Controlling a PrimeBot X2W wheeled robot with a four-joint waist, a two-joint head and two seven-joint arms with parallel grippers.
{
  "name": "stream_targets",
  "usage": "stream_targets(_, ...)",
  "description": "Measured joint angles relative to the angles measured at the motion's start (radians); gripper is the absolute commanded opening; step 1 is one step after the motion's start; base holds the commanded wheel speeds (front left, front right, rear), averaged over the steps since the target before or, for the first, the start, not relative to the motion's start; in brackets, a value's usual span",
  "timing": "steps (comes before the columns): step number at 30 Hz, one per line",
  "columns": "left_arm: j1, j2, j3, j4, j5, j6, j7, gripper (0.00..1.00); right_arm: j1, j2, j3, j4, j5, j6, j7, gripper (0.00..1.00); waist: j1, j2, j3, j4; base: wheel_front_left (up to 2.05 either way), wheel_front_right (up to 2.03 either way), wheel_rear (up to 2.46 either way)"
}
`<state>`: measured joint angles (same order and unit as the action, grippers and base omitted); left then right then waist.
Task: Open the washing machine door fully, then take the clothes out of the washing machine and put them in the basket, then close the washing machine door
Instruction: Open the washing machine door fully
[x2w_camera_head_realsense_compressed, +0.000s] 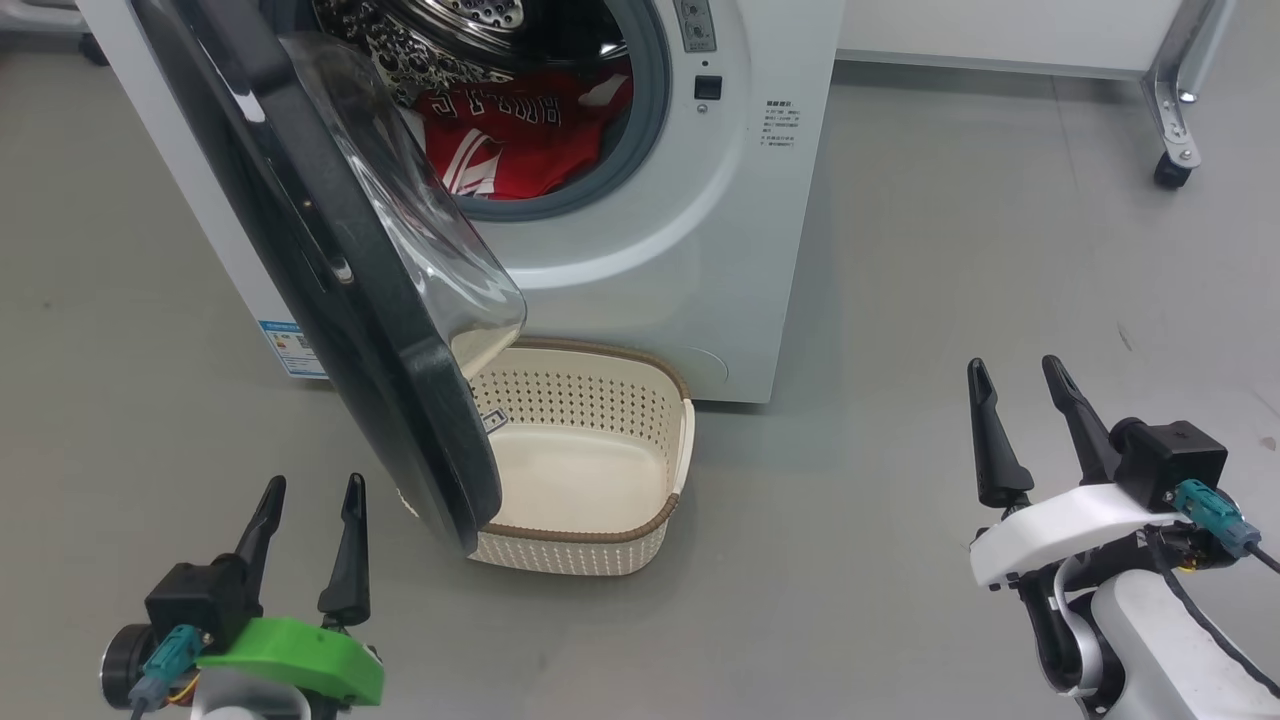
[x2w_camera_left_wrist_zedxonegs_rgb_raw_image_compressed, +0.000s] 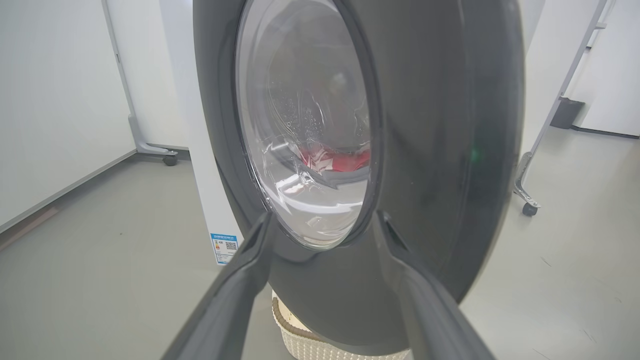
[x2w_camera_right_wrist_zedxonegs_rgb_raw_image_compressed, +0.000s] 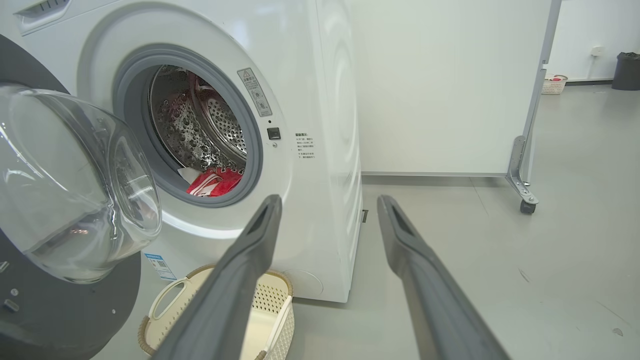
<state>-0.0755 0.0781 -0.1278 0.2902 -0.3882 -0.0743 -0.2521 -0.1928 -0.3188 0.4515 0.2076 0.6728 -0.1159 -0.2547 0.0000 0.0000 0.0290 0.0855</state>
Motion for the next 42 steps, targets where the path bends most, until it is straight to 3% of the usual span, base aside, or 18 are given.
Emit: stream_targets(42, 0.021, -0.023, 0.026, -0.017, 0.012, -0.019, 0.0, 1.0, 0.102, 0.052, -0.084, -0.045, -0.122, 0.0, 0.0, 1.0, 0.0, 0.0, -0.005, -0.01, 0.0, 0.0, 0.0)
